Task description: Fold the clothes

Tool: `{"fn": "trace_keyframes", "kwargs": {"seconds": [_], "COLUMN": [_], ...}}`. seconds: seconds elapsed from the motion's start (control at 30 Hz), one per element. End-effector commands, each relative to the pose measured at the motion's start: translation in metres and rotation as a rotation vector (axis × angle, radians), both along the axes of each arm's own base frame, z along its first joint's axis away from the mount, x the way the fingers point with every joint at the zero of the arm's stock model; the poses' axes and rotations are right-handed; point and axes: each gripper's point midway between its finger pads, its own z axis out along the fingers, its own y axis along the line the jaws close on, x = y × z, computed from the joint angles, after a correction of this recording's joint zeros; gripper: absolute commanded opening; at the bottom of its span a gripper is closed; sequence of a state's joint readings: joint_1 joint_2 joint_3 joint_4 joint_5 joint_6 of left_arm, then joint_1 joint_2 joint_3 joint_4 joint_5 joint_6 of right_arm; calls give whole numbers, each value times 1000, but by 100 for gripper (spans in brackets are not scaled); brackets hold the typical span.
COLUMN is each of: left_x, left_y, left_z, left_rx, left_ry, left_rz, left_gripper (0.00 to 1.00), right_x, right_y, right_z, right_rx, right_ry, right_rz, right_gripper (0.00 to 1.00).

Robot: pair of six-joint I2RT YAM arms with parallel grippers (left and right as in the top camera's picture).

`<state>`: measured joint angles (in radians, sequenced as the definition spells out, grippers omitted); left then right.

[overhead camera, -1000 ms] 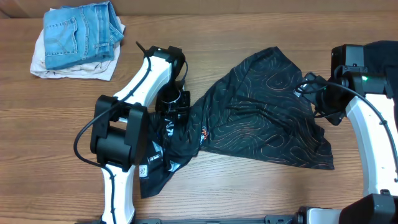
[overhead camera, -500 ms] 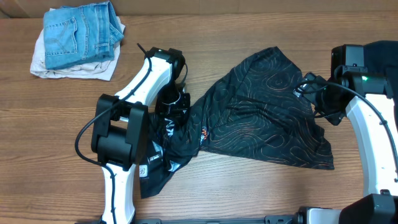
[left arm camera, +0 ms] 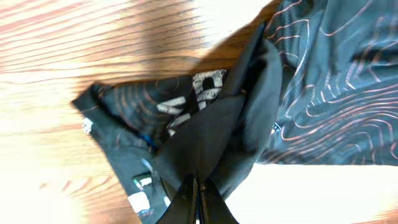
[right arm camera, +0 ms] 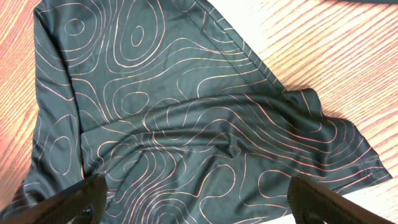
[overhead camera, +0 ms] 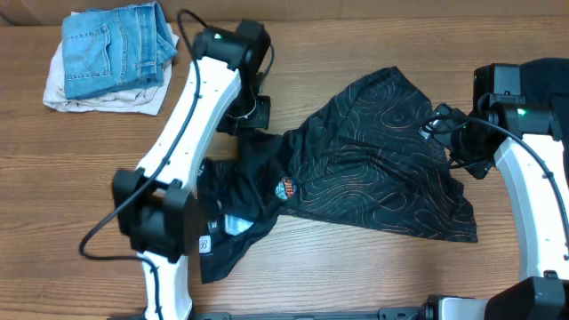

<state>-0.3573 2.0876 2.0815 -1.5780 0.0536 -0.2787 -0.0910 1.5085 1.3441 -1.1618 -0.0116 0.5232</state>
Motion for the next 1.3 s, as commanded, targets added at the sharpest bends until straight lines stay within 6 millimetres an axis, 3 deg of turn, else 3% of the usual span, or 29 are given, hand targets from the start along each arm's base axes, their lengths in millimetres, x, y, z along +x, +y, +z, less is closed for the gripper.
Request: {"fn": "trace_keyframes", "kwargs": {"seconds": [0.0, 0.07, 0.17, 0.33, 0.4, 0.5, 0.53, 0.63, 0.67, 0.77, 0.87, 0.93, 1.13, 1.27], "left_x": [-13, -23, -45, -86, -98, -105, -104, -88, -77, -56, -51, -58, -76, -73], "left_y": [8, 1, -29, -71, -83, -94, -96, -89, -79, -49, -19, -5, -16, -5], "left_z": [32, 43, 53, 35, 22, 3, -1, 1, 0, -2, -10, -30, -86, -98], "left_rx": [24, 8, -65, -29, -15, -7, -9, -22, -14, 16, 36, 49, -42, -7], "left_ry": [-48, -61, -33, 42, 62, 70, 67, 36, 19, 2, 46, 105, 190, 170], "left_rz": [27, 11, -55, -142, -171, -191, -192, -155, -125, -42, 35, 69, 97, 114], "left_gripper": [4, 4, 4, 4, 12, 46, 46, 49, 54, 56, 54, 53, 51, 53], "right_x": [0, 1, 3, 3, 2, 2, 2, 1, 1, -1, -2, -2, -1, -3], "right_y": [-1, -1, 0, 1, 1, 1, 1, 1, 2, 2, 2, 2, 2, 2], "right_z": [-1, -1, 0, 0, -1, -1, -1, -1, -1, -2, -2, -2, -2, -2], "right_rx": [1, 1, 6, 14, 14, 14, 14, 14, 15, 16, 16, 16, 16, 16], "right_ry": [0, -2, -12, -13, -8, -6, -6, -5, -3, 6, 9, 8, 5, 12], "right_rz": [0, 0, 1, 4, 4, 4, 4, 4, 4, 4, 4, 4, 4, 5], "right_gripper": [96, 96, 96, 96, 96, 97, 97, 97, 97, 97, 97, 97, 97, 97]}}
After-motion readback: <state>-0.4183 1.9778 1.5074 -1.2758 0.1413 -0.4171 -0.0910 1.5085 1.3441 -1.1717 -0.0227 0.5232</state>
